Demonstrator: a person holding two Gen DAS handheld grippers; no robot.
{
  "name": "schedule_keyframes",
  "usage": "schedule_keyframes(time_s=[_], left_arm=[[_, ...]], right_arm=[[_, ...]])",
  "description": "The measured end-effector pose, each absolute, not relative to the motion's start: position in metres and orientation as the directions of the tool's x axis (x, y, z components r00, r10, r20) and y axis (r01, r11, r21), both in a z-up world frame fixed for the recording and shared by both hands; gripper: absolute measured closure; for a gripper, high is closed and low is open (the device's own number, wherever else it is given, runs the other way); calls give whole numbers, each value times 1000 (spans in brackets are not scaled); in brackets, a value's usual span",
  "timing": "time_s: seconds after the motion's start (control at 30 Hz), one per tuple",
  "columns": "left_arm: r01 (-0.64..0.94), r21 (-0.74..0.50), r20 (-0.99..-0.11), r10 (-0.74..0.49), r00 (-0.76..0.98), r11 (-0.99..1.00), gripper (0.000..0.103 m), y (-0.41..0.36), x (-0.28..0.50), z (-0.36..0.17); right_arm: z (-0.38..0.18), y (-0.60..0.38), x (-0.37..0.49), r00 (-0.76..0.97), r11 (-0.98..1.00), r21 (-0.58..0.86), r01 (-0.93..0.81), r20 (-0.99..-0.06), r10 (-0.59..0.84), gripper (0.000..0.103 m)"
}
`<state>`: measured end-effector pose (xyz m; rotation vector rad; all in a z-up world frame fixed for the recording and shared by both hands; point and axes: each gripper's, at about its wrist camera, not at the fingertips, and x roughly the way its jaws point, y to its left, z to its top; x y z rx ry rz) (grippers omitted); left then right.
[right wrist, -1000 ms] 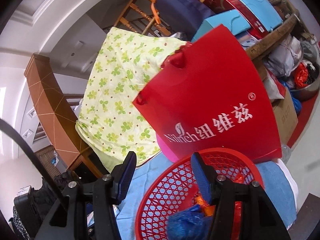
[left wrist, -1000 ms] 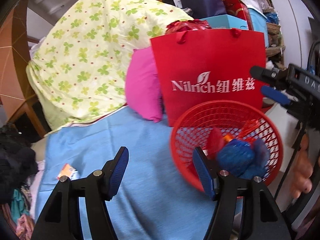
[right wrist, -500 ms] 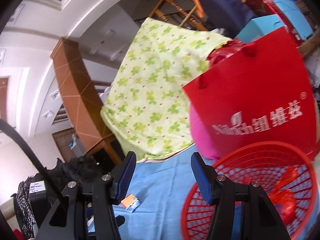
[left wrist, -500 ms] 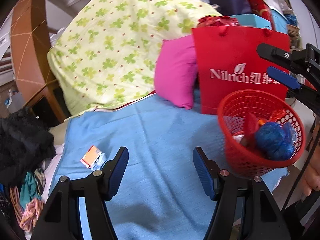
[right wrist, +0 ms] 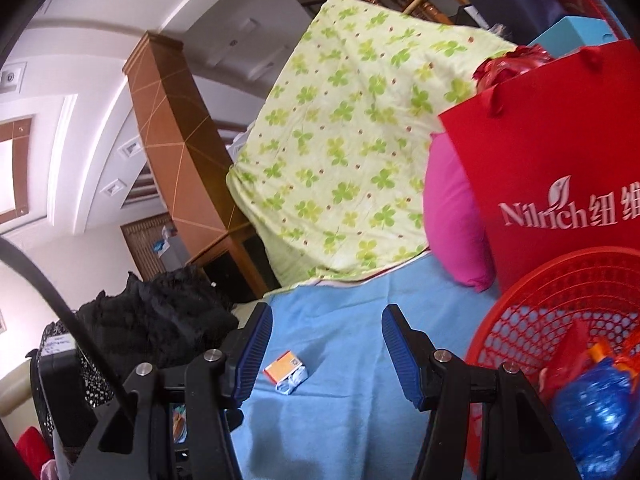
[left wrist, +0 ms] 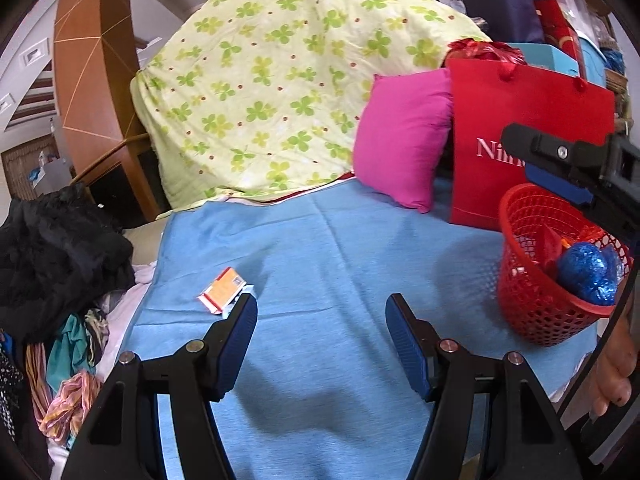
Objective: Collect trash
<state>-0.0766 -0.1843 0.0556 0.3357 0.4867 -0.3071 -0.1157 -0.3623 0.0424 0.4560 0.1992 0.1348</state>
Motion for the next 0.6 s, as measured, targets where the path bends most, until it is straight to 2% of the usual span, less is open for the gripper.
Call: schedule_keyframes(time_s=[0.6], left_arm=[[309,211,-504,-167,847,927,35,-142,-59,47]], right_arm=[[25,-324,-81,943,901,423,-99,-250,221,42]])
